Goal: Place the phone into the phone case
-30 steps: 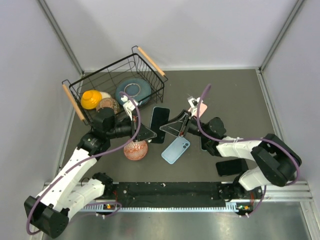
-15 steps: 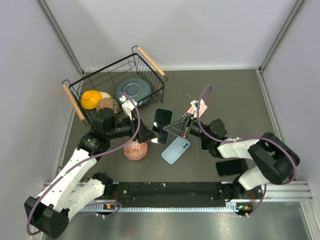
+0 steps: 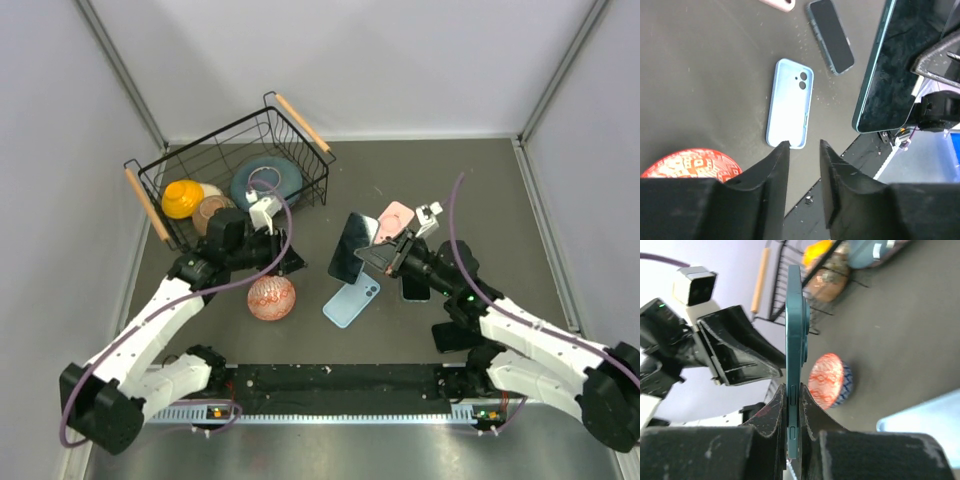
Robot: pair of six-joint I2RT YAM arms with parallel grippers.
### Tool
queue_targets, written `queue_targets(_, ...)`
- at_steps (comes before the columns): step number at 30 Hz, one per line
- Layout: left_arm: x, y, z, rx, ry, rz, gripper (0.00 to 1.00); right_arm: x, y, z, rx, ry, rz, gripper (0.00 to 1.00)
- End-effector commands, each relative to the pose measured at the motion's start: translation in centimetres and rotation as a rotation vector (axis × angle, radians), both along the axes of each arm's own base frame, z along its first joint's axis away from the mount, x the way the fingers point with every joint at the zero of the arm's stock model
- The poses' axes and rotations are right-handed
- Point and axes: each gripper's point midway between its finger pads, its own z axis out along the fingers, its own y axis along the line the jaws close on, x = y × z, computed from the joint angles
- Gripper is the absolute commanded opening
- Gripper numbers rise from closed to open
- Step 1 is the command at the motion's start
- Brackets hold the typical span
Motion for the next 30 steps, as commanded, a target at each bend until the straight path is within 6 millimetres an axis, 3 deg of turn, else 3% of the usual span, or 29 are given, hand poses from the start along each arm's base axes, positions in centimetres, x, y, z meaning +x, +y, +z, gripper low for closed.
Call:
queue_targets(1, 1.5, 0.4, -0.8, 0.089, 0.033, 0.043, 0.28, 0.8, -3.5, -4.4, -0.110, 0.206, -0.206, 0.00)
queue_targets(2, 1.8, 0.2, -1.1, 0.101, 0.054, 0.039, 0.22, 0.5, -3.7, -4.7, -0.107, 0.223, -0.212, 0.00)
queue_targets(3, 1.9, 0.2, -1.6, 0.119, 0.072, 0.045, 0.09, 0.0, -3.8, -6.1, -0.125, 0.256, -0.206, 0.00)
queue_targets(5, 2.3, -0.3, -1.9, 0.134, 0.096, 0.050, 0.00, -0.7, -3.5, -7.9, -0.149, 0.314, -0.184, 0.00)
queue_targets(9, 3.5, -1.1, -2.9, 0.205, 0.104, 0.097, 0.00, -2.4, -2.2, -10.9, -0.171, 0.418, -0.133, 0.00)
queue_targets(11, 3.6, -1.8, -3.9, 0.231, 0.136, 0.090, 0.00, -2.8, -1.3, -11.4, -0.162, 0.440, -0.124, 0.00)
queue_targets(17, 4.1, -2.6, -7.3, 0.335, 0.225, 0.106, 0.00, -2.8, -1.1, -14.3, -0.175, 0.533, -0.185, 0.00)
queue_targets(22, 4.0, -2.8, -9.4, 0.394, 0.256, 0.110, 0.00, -2.4, -1.9, -15.4, -0.213, 0.550, -0.237, 0.00)
queue_targets(30, 3.8, -3.5, -11.0, 0.412, 0.285, 0.098, 0.00, -2.0, -2.4, -16.4, -0.239, 0.566, -0.280, 0.00)
